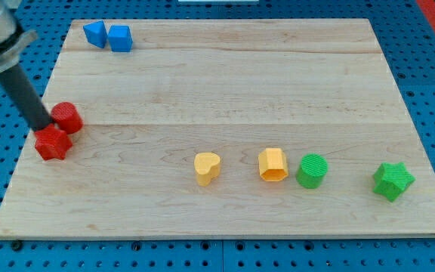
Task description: Separate the red blocks from each other
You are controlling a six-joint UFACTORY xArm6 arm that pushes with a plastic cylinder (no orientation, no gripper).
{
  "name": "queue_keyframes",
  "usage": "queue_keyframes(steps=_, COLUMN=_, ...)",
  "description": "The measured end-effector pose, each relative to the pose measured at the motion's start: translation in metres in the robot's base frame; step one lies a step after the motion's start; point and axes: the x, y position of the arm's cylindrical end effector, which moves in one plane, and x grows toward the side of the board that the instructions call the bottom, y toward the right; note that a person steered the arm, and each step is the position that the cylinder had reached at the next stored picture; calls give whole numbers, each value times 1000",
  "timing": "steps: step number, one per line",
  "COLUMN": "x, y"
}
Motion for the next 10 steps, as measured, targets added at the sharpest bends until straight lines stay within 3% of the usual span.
queue_keyframes(steps=2, x=61, y=-5)
queue_keyframes(steps=3, x=42, y=-53)
queue_keyframes(steps=4, x=93, y=-19)
queue_keyframes(steps=7, x=118, y=60)
queue_keyframes(steps=8, x=104, y=60)
queue_keyframes(steps=9, x=92, y=15)
queue_keyframes(steps=10, x=129, y=72)
